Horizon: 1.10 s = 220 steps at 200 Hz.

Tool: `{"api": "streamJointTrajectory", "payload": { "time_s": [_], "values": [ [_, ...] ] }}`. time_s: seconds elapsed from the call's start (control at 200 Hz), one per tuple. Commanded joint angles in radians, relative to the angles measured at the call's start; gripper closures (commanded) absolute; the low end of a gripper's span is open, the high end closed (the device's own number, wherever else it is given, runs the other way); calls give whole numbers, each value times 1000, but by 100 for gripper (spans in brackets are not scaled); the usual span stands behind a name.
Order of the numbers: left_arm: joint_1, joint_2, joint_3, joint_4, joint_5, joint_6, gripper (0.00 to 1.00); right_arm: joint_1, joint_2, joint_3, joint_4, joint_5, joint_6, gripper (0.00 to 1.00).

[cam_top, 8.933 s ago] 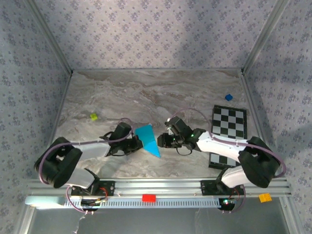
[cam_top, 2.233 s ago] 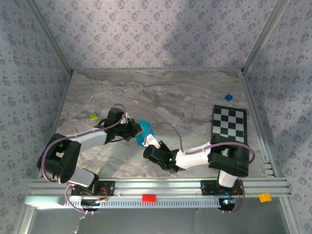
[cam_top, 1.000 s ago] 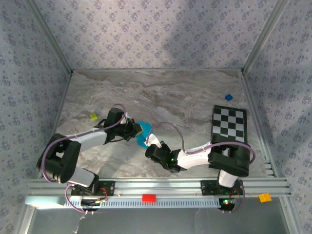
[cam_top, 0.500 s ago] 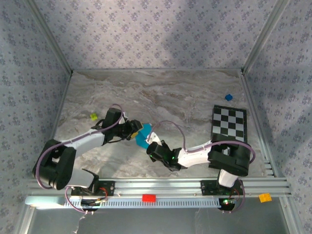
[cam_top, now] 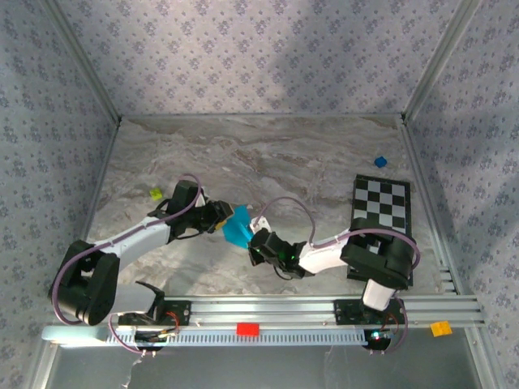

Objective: Fold a paper plane with a square sheet of paper (pick it up from the middle)
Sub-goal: Fourth fold the wing at the center of the table.

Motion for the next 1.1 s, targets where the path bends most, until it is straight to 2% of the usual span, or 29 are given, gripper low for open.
{"api": "streamJointTrajectory", "payload": {
  "time_s": [0.0,0.3,0.395,0.505,0.695,1.094],
  "values": [
    [7,-5,-5,-2,-2,2,61,-20,21,-29,46,-79,59,98],
    [8,24,-10,23,22,4,90,-112,41,-23,59,-294,162,98],
    [7,41,-18,60,45,0,95,-139,54,-1,25,-364,193,98],
    [4,72,-22,113,83,-6,97,-174,79,26,-7,-453,235,98],
    [-12,116,-22,153,91,-8,99,-212,108,32,11,-524,308,97],
    [-18,189,-27,240,83,-26,99,-232,110,56,-42,-563,334,96]
  ]
}}
